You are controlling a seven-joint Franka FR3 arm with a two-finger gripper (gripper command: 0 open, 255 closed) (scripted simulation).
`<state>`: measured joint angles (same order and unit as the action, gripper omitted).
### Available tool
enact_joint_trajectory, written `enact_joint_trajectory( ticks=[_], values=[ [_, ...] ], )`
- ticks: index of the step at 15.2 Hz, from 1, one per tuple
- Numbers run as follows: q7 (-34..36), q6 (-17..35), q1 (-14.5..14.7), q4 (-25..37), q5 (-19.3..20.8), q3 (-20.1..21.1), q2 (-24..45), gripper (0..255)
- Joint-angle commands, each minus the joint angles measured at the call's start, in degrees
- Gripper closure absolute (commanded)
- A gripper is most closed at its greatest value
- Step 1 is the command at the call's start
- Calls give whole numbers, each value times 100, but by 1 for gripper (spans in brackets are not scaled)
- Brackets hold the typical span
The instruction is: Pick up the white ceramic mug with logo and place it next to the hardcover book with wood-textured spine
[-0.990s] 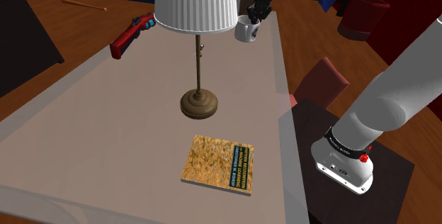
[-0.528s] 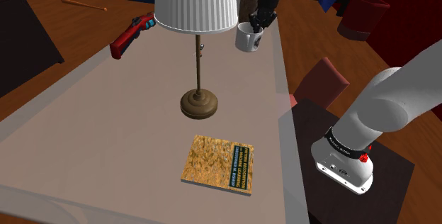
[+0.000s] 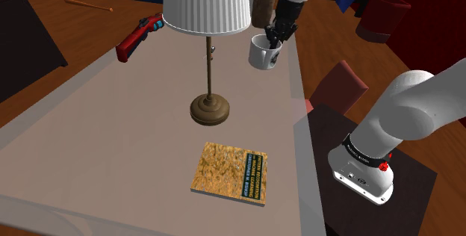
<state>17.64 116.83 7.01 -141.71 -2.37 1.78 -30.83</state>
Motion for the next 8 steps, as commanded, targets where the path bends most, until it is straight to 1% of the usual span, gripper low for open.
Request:
enact_joint_trajectory(
  ticks=[1, 8],
  values=[
    [256, -39, 117, -262, -96, 201, -312, 255],
    [1103, -378, 599, -825, -548, 903, -1255, 255]
  ],
)
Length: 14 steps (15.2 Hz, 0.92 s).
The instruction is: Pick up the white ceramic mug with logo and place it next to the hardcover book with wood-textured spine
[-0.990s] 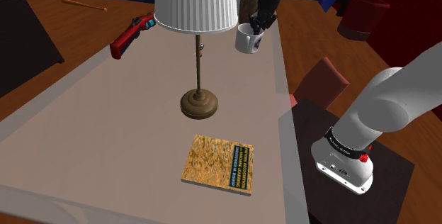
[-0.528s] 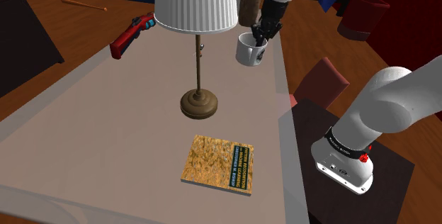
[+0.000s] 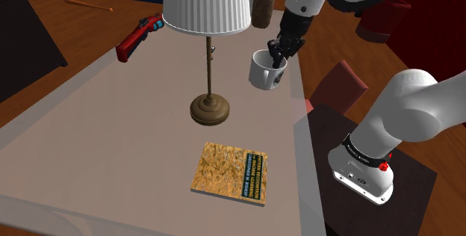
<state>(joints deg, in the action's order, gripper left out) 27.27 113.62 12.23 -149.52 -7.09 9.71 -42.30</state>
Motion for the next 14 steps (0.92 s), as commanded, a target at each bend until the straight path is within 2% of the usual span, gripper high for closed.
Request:
enact_joint_trajectory(
  ticks=[1, 11, 14],
  values=[
    [270, -110, 158, -97, -154, 219, -220, 255],
    [1671, -572, 998, -212, -1021, 1410, -919, 255],
    [1666, -339, 1026, -426, -1090, 1482, -899, 255]
  ],
)
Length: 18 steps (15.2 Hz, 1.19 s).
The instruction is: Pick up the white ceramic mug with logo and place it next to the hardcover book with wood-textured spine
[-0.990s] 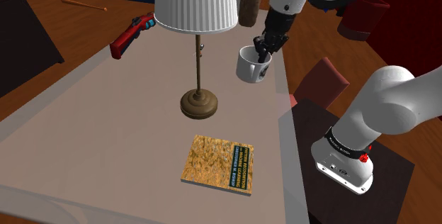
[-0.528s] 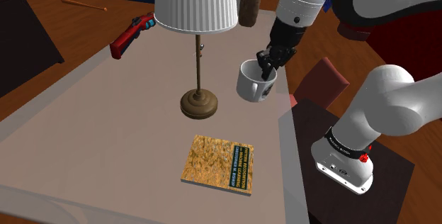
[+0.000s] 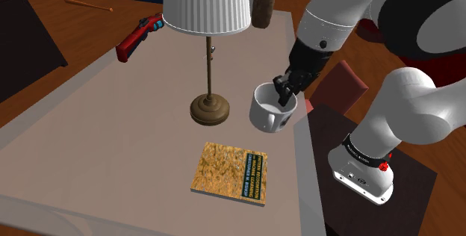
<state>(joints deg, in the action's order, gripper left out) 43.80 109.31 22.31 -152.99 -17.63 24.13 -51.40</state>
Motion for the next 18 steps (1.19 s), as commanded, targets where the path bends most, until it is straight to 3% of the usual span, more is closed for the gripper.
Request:
enact_joint_trajectory(
  ticks=[1, 18],
  values=[
    [12, 172, 27, -148, -58, 65, 22, 255],
    [-1, 1711, 169, -1166, -503, 562, 559, 255]
  ],
)
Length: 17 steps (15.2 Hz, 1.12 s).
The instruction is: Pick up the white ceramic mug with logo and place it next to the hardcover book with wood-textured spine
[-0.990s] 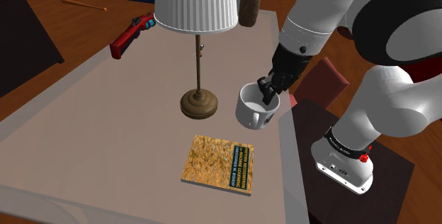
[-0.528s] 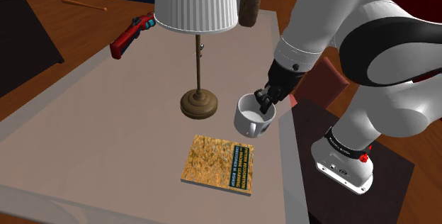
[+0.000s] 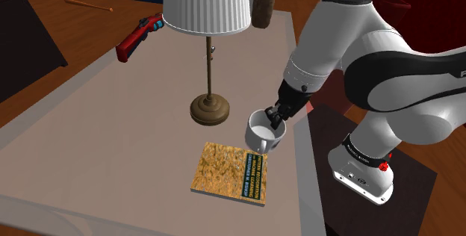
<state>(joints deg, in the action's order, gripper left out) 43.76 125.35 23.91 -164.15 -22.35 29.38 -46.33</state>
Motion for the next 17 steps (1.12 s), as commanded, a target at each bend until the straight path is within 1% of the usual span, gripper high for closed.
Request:
enact_joint_trajectory(
  ticks=[1, 6, 13, 14, 17],
  values=[
    [3, 211, 14, -99, -59, 71, 109, 255],
    [3, 725, 30, -310, -187, 232, 419, 255],
    [12, 729, 42, -311, -175, 219, 424, 255],
    [18, 732, 47, -313, -179, 224, 424, 0],
    [16, 733, 53, -325, -183, 223, 415, 0]
  ],
)
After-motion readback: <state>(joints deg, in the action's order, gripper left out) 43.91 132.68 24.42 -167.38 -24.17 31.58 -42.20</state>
